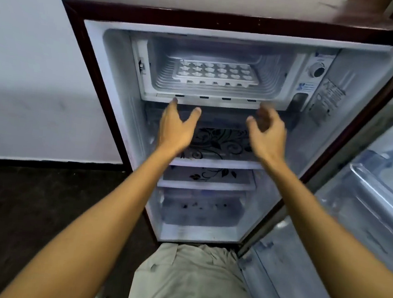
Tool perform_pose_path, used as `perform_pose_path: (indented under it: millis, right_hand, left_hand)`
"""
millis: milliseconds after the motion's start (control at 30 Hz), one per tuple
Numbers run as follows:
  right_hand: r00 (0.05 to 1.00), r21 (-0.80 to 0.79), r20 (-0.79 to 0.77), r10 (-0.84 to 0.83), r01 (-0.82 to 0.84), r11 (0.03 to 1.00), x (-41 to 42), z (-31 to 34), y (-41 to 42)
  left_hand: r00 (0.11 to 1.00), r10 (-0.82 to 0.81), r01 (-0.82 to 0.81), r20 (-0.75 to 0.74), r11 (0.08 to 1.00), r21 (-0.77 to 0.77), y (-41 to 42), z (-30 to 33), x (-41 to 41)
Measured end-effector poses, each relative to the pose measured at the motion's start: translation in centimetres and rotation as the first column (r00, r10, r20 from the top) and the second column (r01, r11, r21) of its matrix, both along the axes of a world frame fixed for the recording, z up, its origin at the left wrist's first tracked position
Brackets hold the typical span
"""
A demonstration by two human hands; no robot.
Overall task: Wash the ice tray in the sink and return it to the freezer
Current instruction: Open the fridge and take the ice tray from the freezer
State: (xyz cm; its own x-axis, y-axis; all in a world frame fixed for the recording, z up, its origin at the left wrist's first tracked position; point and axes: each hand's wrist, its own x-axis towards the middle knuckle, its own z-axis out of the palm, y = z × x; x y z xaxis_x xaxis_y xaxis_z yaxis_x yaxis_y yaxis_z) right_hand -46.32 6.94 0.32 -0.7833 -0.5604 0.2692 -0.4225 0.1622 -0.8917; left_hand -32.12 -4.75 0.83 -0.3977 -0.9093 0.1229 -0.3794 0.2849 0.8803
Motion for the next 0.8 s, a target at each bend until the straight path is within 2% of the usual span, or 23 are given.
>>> perform_pose_path:
  millis: [133, 233, 300, 433, 533, 600, 700, 800]
  right_hand:
    - [0.993, 0.006, -0.119, 0.018, -0.017, 1.0, -5.8, 1.1, -5.7]
    - [0.971, 0.094, -0.237, 0.025, -0.003, 0.996, -9.6, 1.0, -9.2]
    - [0.965, 0.163, -0.257, 0.058, -0.016, 0.986, -11.7, 0.7, -11.2]
    - [0.955, 0.236, -0.294, 0.052, 0.02, 0.972, -13.9, 0.1, -13.1]
    - [0.936, 0.335, -0.349, 0.036, 0.088, 0.938, -14.5, -0.3, -13.7]
    - [0.946, 0.403, -0.314, 0.08, 0.056, 0.913, -14.6, -0.3, -13.9]
    - [0.95, 0.499, -0.27, 0.157, -0.001, 0.867, -14.5, -0.5, -14.2]
    - [0.934, 0.557, -0.285, 0.216, -0.022, 0.83, -14.4, -0.3, -14.0]
  left_hand:
    - [0.999, 0.028, -0.022, 0.032, 0.985, -0.174, -7.4, -0.4, -3.5]
    - [0.999, 0.032, -0.019, 0.042, 0.96, -0.278, -11.6, -0.8, -5.8]
    - [0.999, 0.02, -0.009, 0.036, 0.956, -0.295, -13.5, -0.8, -7.2]
    - [1.0, 0.016, -0.012, 0.013, 0.967, -0.254, -15.4, -0.7, -9.0]
    - [0.997, 0.021, -0.008, 0.074, 0.986, -0.164, -16.3, -0.9, -9.6]
    - [0.992, 0.018, -0.003, 0.128, 0.994, -0.112, -16.6, -0.9, -9.8]
    - [0.977, 0.011, 0.013, 0.211, 0.994, -0.112, -18.0, -1.6, -10.3]
    - [0.978, 0.0, 0.021, 0.208, 0.995, -0.102, -18.0, -1.3, -10.3]
